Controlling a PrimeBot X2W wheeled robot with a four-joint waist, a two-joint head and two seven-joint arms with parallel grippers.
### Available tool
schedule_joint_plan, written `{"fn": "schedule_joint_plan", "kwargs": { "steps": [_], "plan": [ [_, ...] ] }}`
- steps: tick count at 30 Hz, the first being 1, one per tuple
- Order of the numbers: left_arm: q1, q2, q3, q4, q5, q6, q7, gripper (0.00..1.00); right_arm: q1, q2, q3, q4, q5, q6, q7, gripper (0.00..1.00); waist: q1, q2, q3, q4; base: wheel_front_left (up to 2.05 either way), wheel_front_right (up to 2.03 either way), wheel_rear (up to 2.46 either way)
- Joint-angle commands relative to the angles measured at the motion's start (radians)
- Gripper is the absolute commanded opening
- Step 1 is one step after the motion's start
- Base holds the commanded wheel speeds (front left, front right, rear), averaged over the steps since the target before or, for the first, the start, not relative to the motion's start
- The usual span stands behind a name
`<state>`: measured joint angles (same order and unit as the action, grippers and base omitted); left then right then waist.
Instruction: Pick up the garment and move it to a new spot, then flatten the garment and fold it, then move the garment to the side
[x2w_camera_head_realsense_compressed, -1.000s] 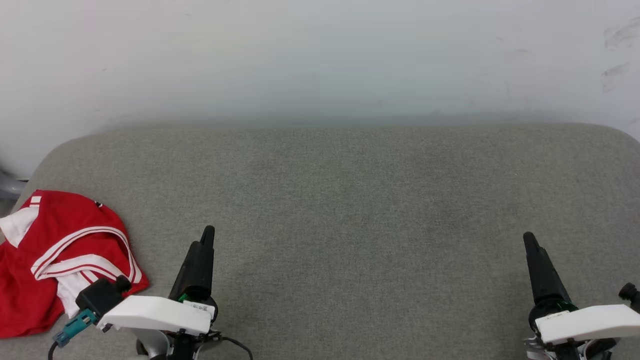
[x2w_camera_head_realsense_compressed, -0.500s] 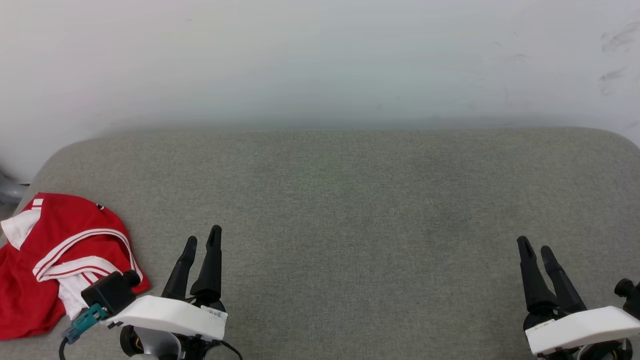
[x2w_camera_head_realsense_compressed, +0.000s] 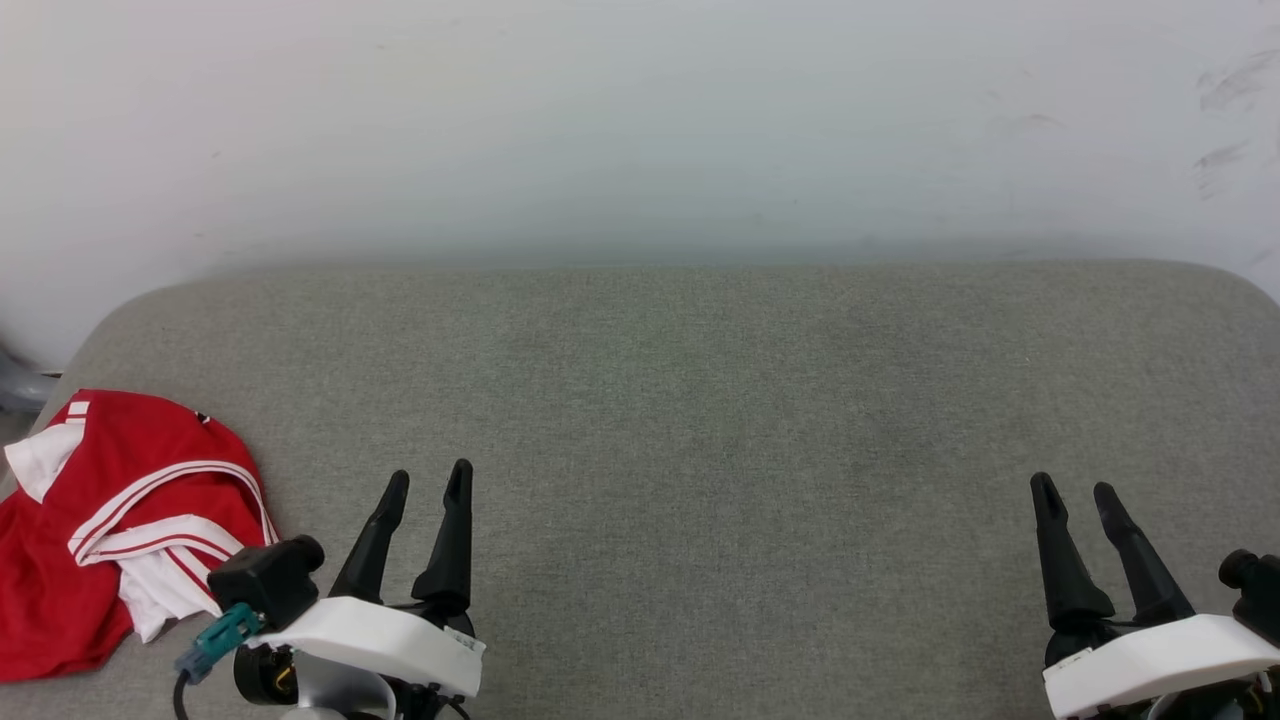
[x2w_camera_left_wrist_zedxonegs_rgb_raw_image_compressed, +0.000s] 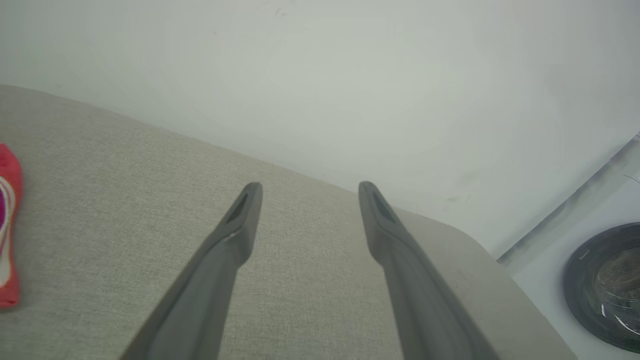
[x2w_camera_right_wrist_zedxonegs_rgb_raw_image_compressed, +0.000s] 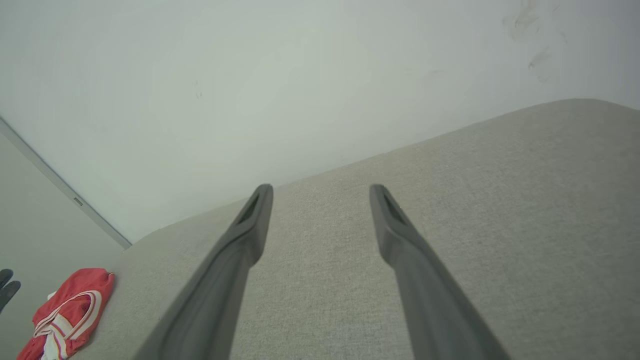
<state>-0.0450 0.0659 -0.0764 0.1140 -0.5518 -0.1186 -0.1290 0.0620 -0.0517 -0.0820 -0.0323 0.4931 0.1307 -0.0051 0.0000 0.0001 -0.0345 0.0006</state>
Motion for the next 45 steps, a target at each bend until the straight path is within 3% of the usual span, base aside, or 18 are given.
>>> {"fn": "schedule_joint_plan", "kwargs": {
  "steps": [1, 23, 45],
  "plan": [
    [-0.006, 0.008, -0.004, -0.010, 0.021, 0.003, -0.010, 1.00, 0.000, 0.001, -0.001, -0.019, -0.025, 0.000, -0.004, 1.00, 0.0000, -0.0001, 0.000, 0.000, 0.00, 0.00, 0.00],
    [-0.004, 0.049, -0.072, 0.007, 0.268, 0.076, -0.064, 1.00, 0.031, 0.001, -0.012, -0.080, -0.269, 0.000, 0.006, 1.00, 0.0000, -0.0001, -0.013, 0.004, 0.00, 0.00, 0.00],
    [-0.013, 0.041, -0.092, 0.044, 0.376, 0.080, -0.109, 1.00, 0.048, 0.002, -0.031, -0.105, -0.373, 0.000, -0.005, 1.00, 0.0000, -0.0001, -0.018, 0.032, 0.00, 0.00, 0.00]
  ]
}}
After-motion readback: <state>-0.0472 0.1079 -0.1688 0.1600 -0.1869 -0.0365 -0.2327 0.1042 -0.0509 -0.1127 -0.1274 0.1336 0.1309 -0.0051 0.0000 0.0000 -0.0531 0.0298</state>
